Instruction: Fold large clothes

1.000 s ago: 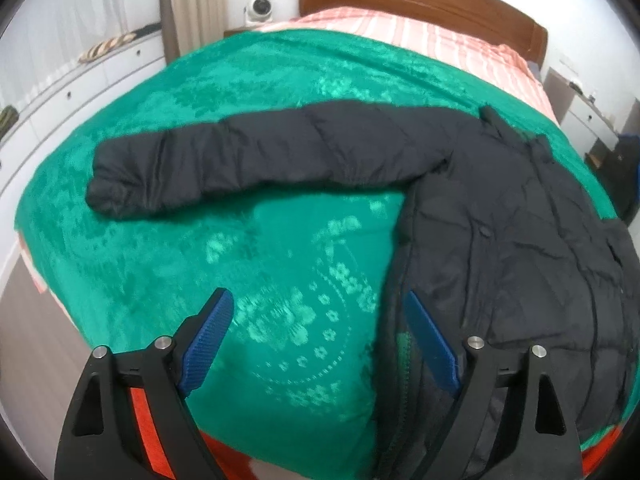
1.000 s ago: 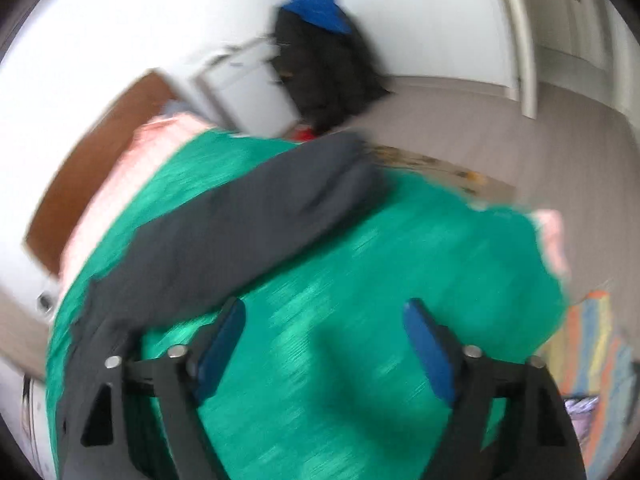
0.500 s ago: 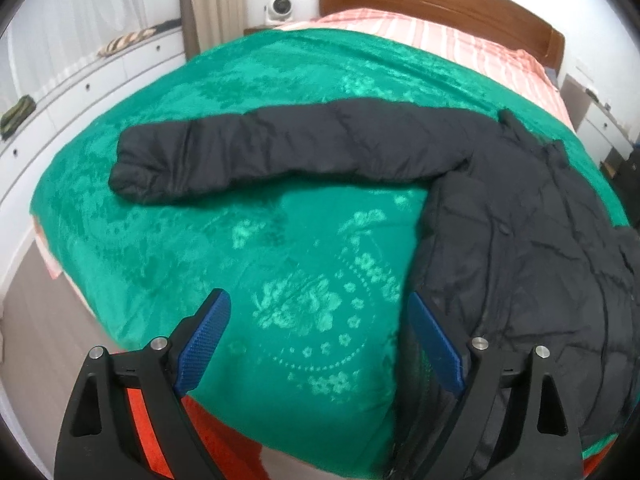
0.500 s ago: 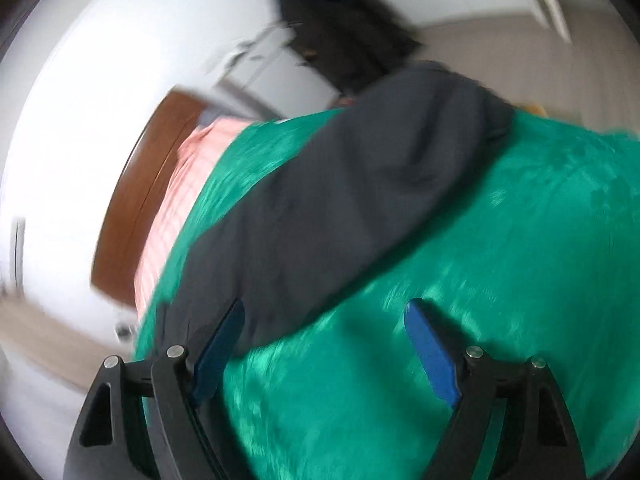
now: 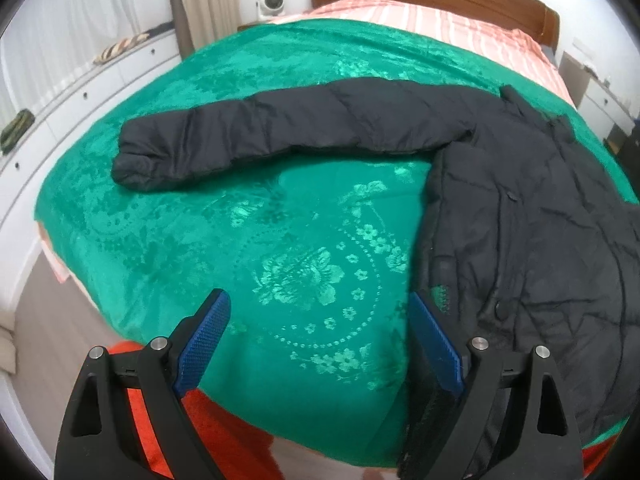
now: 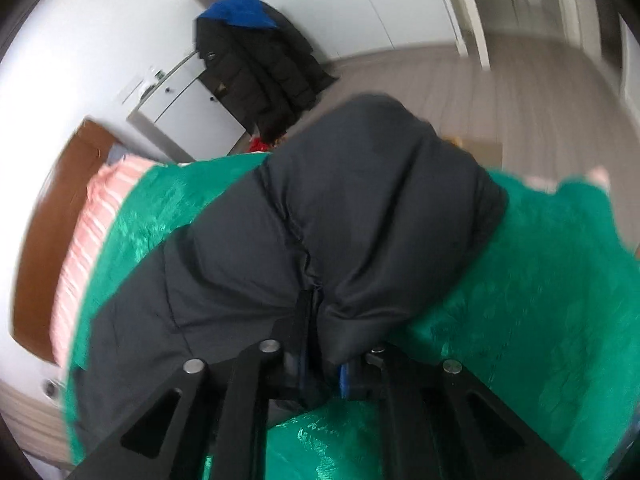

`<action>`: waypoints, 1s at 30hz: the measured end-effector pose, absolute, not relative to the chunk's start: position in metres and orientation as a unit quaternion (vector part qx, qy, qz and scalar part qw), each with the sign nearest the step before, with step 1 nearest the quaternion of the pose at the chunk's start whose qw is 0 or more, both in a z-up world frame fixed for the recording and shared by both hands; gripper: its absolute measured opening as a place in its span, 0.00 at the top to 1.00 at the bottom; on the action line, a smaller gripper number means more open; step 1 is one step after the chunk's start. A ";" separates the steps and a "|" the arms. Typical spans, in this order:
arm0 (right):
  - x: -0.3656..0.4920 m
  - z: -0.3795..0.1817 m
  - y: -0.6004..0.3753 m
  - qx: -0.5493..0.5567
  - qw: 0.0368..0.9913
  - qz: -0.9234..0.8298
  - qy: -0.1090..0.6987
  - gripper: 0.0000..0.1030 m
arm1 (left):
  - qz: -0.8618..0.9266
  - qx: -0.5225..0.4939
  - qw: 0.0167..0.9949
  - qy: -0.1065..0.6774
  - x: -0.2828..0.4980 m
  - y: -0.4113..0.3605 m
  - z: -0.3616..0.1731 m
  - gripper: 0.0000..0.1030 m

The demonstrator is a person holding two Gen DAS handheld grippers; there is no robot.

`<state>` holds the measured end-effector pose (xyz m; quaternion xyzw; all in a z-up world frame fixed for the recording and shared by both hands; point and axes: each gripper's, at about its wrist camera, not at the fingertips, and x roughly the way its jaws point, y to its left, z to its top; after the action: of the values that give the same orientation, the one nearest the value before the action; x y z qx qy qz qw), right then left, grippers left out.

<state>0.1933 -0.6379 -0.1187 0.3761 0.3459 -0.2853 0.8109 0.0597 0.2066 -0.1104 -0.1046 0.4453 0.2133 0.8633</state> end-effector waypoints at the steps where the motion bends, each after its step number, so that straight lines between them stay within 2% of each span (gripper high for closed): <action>1: 0.193 -0.115 -0.635 0.370 0.815 -0.283 0.344 0.77 | 0.214 -0.106 0.863 0.446 0.059 0.208 -0.111 0.11; 2: 0.191 -0.110 -0.630 0.371 0.817 -0.279 0.343 0.69 | 0.213 -0.108 0.863 0.445 0.059 0.208 -0.111 0.11; 3: 0.184 -0.106 -0.624 0.375 0.820 -0.272 0.336 0.44 | 0.212 -0.108 0.864 0.444 0.060 0.208 -0.111 0.11; 4: 0.174 -0.100 -0.617 0.379 0.824 -0.271 0.323 0.23 | 0.210 -0.108 0.866 0.440 0.060 0.207 -0.110 0.11; 5: 0.158 -0.093 -0.604 0.375 0.830 -0.280 0.304 0.20 | 0.210 -0.108 0.867 0.438 0.062 0.207 -0.110 0.11; 8: 0.116 -0.077 -0.563 0.352 0.851 -0.277 0.275 0.19 | 0.204 -0.113 0.873 0.428 0.066 0.201 -0.104 0.11; 12: 0.088 -0.061 -0.501 0.303 0.886 -0.211 0.280 0.19 | 0.190 -0.111 0.885 0.410 0.069 0.189 -0.093 0.11; 18: 0.071 -0.020 -0.379 0.168 0.940 0.035 0.295 0.19 | 0.147 -0.087 0.905 0.389 0.072 0.165 -0.083 0.10; 23: 0.065 -0.030 -0.300 0.109 0.922 0.164 0.332 0.19 | 0.104 -0.065 0.913 0.389 0.071 0.143 -0.083 0.10; 27: 0.060 -0.042 -0.299 0.076 0.921 0.142 0.355 0.20 | 0.092 -0.058 0.913 0.394 0.067 0.146 -0.080 0.09; 30: 0.062 -0.039 -0.344 0.129 0.921 0.089 0.357 0.19 | 0.089 -0.098 0.903 0.409 0.064 0.166 -0.084 0.06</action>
<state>0.0617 -0.3443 -0.0385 0.1287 0.3571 0.0892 0.9209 0.0641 0.1659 -0.0843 -0.0975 0.4088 0.0893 0.9030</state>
